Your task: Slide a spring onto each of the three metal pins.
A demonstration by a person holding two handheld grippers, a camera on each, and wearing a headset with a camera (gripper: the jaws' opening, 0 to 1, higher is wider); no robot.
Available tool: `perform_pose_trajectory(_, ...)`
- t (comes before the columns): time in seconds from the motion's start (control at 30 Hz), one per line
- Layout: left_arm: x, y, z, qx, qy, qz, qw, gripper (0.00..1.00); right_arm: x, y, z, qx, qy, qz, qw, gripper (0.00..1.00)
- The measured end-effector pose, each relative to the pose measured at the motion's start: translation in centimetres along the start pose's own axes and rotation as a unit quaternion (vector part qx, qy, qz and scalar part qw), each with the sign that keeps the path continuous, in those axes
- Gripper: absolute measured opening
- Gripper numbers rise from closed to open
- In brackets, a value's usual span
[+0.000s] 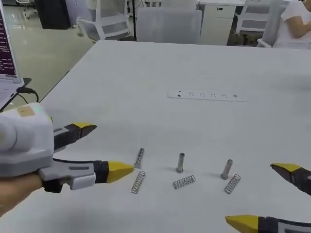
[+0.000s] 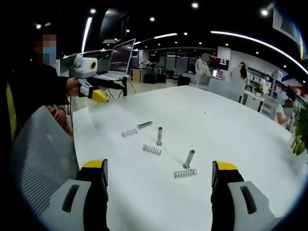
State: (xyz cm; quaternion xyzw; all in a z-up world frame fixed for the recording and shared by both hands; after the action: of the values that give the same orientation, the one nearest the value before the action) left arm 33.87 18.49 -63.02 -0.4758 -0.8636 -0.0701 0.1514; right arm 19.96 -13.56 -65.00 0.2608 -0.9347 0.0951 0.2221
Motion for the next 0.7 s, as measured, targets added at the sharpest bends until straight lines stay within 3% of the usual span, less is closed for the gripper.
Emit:
perform_pose_trajectory(0.23, -1.2, 0.7, 0.0, -0.003, 0.009, -0.003, 1.0, 0.8, 0.0, 0.0, 0.1, 0.001, 0.002, -0.001, 1.0, 0.88)
perform_pose_trajectory(0.5, -3.7, 1.0, 0.2, -0.001, 0.017, -0.017, 0.9997, 0.78, -0.1, 0.1, 0.2, 0.005, 0.007, 0.0, 1.0, 0.88)
perform_pose_trajectory(0.7, -5.6, 1.1, 1.1, 0.0, 0.039, -0.019, 0.9991, 0.75, -0.2, 0.0, 0.4, 0.007, 0.01, 0.002, 0.9999, 0.88)
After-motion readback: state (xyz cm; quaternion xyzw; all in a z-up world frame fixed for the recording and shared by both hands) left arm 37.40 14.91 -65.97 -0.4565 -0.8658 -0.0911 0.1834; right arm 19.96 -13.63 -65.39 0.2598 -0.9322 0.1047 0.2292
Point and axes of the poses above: the centre of the closed fingertips' face, and the gripper's own axes: x roughly backward along the fingers, y roughly to its left, z roughly out of its underside, the point moved 9 cm from there along x, roughly backward along the fingers, and after that the axes turned 1 degree about x, right-handed, at the moved point
